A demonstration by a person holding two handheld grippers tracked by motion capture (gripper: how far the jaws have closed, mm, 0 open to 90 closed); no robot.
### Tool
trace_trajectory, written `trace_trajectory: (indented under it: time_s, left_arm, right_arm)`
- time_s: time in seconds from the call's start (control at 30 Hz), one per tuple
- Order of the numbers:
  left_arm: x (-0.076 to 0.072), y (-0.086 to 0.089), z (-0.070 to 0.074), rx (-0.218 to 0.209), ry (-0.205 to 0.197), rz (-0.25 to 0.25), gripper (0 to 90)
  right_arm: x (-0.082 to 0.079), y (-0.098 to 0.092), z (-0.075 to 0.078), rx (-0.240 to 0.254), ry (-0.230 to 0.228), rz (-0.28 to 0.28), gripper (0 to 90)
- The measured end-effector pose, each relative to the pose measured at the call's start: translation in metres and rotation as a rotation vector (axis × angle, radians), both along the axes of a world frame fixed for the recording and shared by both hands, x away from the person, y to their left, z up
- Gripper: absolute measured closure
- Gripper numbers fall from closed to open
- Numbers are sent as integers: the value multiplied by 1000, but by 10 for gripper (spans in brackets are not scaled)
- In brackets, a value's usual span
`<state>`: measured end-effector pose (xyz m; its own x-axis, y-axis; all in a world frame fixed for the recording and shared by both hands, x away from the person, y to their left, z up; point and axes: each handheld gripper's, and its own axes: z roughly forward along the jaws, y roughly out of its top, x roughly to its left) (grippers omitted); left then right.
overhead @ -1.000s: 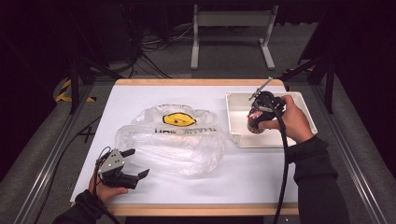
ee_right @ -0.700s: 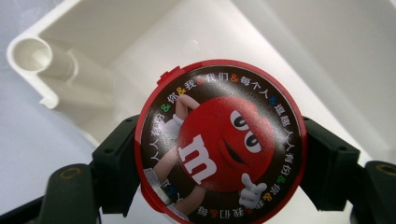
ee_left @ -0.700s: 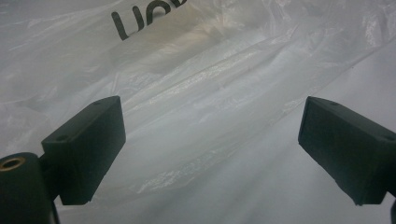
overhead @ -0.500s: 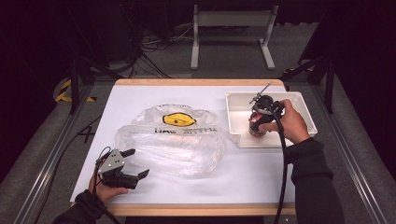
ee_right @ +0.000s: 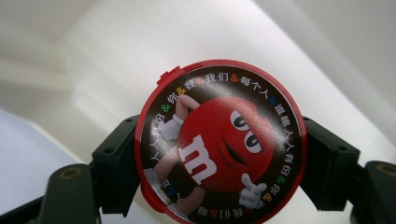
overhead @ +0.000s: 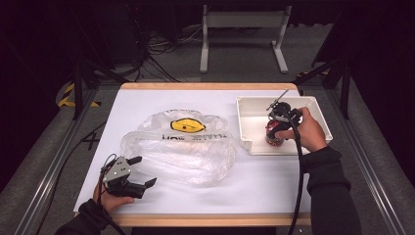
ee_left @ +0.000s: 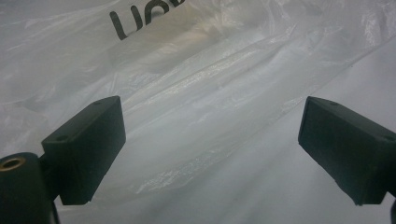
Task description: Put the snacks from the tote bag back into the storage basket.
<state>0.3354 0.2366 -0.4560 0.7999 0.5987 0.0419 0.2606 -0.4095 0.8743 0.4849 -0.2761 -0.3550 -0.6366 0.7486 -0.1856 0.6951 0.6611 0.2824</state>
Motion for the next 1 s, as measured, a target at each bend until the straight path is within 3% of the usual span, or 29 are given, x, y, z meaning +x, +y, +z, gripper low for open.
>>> trace_trajectory:
  time_s: [0.77, 1.0]
  left_arm:
    - [0, -1, 0, 6, 4, -1, 90]
    - [0, -2, 0, 10, 2, -3, 89]
  right_arm:
    - [3, -6, -10, 21, 21, -29, 257]
    - [0, -7, -7, 21, 0, -43, 213]
